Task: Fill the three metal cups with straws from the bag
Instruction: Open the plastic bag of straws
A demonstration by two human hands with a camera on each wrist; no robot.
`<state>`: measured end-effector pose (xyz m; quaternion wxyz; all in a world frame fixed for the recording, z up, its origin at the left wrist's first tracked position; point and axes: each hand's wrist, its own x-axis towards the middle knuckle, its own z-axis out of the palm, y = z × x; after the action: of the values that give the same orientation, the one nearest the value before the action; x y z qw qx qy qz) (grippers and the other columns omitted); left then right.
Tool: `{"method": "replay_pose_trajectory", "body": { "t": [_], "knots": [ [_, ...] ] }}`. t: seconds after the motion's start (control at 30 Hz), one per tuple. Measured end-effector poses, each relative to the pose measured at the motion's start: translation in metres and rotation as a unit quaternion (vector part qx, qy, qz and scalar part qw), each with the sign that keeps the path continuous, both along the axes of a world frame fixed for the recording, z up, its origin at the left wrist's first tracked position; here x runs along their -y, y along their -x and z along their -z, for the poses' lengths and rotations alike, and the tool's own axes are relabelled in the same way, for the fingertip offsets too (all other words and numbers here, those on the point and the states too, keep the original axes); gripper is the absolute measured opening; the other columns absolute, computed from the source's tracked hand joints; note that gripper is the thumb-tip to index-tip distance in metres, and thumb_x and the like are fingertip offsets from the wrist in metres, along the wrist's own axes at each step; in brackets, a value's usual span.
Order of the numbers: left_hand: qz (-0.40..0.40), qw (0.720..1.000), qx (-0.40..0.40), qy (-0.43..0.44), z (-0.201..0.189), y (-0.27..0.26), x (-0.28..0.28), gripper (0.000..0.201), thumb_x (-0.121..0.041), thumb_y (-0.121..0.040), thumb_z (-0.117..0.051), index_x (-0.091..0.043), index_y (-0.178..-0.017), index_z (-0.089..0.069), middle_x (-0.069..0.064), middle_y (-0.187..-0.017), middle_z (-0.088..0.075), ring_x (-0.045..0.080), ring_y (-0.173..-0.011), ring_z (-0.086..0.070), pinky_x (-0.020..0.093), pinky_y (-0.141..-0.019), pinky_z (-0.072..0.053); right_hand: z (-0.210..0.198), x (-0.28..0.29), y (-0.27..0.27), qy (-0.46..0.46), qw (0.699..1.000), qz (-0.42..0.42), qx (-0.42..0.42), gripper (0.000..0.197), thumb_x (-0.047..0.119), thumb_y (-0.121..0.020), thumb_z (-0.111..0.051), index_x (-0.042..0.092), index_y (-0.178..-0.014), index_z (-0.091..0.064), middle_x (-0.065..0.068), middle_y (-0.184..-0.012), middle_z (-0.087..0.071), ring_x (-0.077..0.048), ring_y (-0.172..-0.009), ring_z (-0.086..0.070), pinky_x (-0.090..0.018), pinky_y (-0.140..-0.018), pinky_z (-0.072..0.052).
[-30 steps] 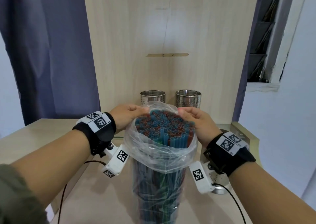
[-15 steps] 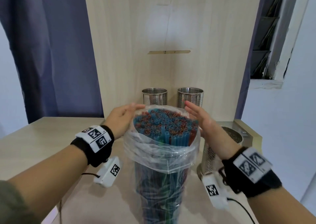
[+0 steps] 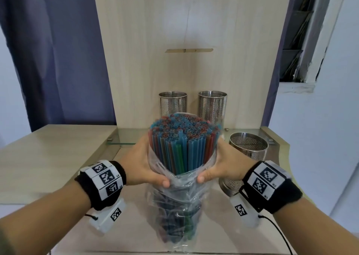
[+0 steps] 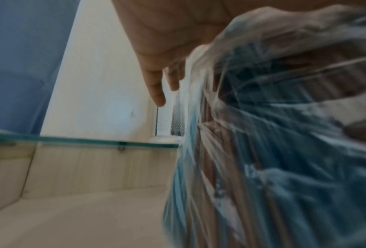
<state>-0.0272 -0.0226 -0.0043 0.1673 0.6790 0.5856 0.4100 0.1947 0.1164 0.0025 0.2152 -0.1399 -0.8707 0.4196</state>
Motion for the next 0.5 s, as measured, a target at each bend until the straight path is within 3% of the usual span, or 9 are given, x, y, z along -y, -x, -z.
{"method": "replay_pose_trajectory", "body": {
  "t": [0.07,0.13,0.2,0.23,0.3,0.33,0.5],
  "knots": [
    [-0.037,0.999,-0.016,-0.023,-0.004,0.0,0.002,0.145,-0.054,-0.033,-0.092,-0.041,-0.145,-0.002,-0.032,-0.149,-0.026,-0.011,-0.136,-0.027,0.013,-0.111,-0.024,-0.004,0.003,-0.005,-0.004,0.999,0.038,-0.016,0.156,0.048,-0.041,-0.092,0.034,-0.15,0.02,0.001,-0.161,-0.018,-0.009,-0.146,-0.02,-0.03,-0.119,-0.013],
    [-0.021,0.999,0.001,-0.025,-0.004,-0.003,0.004,0.152,-0.05,-0.03,-0.094,-0.04,-0.147,0.003,-0.015,-0.154,-0.027,-0.002,-0.14,-0.028,0.018,-0.113,-0.025,-0.001,0.005,-0.004,0.011,0.999,0.033,-0.038,0.159,0.034,-0.045,-0.094,0.036,-0.147,0.028,0.006,-0.16,-0.019,-0.004,-0.144,-0.023,-0.027,-0.118,-0.015],
    [0.011,1.0,0.012,-0.021,0.003,-0.006,0.003,0.143,-0.028,-0.036,-0.096,-0.03,-0.148,-0.008,-0.011,-0.145,-0.043,0.0,-0.132,-0.043,0.017,-0.107,-0.036,0.011,0.004,0.004,0.019,0.999,0.018,-0.026,0.156,0.03,-0.047,-0.096,0.032,-0.15,0.021,0.006,-0.156,-0.032,-0.008,-0.142,-0.032,-0.04,-0.12,-0.022],
    [0.006,1.0,0.002,-0.014,0.009,-0.006,0.002,0.142,-0.024,-0.037,-0.097,-0.025,-0.149,-0.01,-0.012,-0.141,-0.047,0.0,-0.129,-0.046,0.018,-0.105,-0.039,0.019,0.003,0.007,0.019,1.0,0.013,-0.017,0.15,0.03,-0.046,-0.097,0.027,-0.153,0.009,0.005,-0.152,-0.04,-0.011,-0.14,-0.038,-0.045,-0.118,-0.029],
    [-0.004,1.0,-0.009,0.003,0.022,-0.005,0.003,0.142,-0.029,-0.039,-0.098,-0.025,-0.149,-0.01,-0.018,-0.137,-0.049,-0.003,-0.126,-0.047,0.018,-0.105,-0.041,0.028,0.003,0.01,0.018,1.0,0.005,0.006,0.134,0.035,-0.045,-0.098,0.023,-0.151,-0.016,0.007,-0.143,-0.049,-0.011,-0.133,-0.047,-0.046,-0.112,-0.038],
    [-0.009,1.0,0.0,0.014,0.027,-0.005,0.005,0.141,-0.03,-0.039,-0.099,-0.029,-0.149,-0.01,-0.023,-0.136,-0.049,-0.005,-0.126,-0.047,0.016,-0.104,-0.041,0.031,0.003,0.009,0.017,1.0,0.005,0.021,0.131,0.037,-0.045,-0.098,0.025,-0.149,-0.02,0.009,-0.142,-0.05,-0.009,-0.133,-0.047,-0.045,-0.111,-0.039],
    [-0.03,0.999,0.029,0.003,0.031,-0.006,0.012,0.136,-0.032,-0.042,-0.097,-0.034,-0.146,-0.01,-0.036,-0.129,-0.046,-0.014,-0.123,-0.043,0.003,-0.096,-0.037,0.03,0.008,0.009,-0.016,0.999,0.046,0.003,0.138,0.045,-0.044,-0.097,0.022,-0.152,-0.015,0.011,-0.149,-0.041,-0.006,-0.138,-0.039,-0.04,-0.115,-0.035]
  ]
}}
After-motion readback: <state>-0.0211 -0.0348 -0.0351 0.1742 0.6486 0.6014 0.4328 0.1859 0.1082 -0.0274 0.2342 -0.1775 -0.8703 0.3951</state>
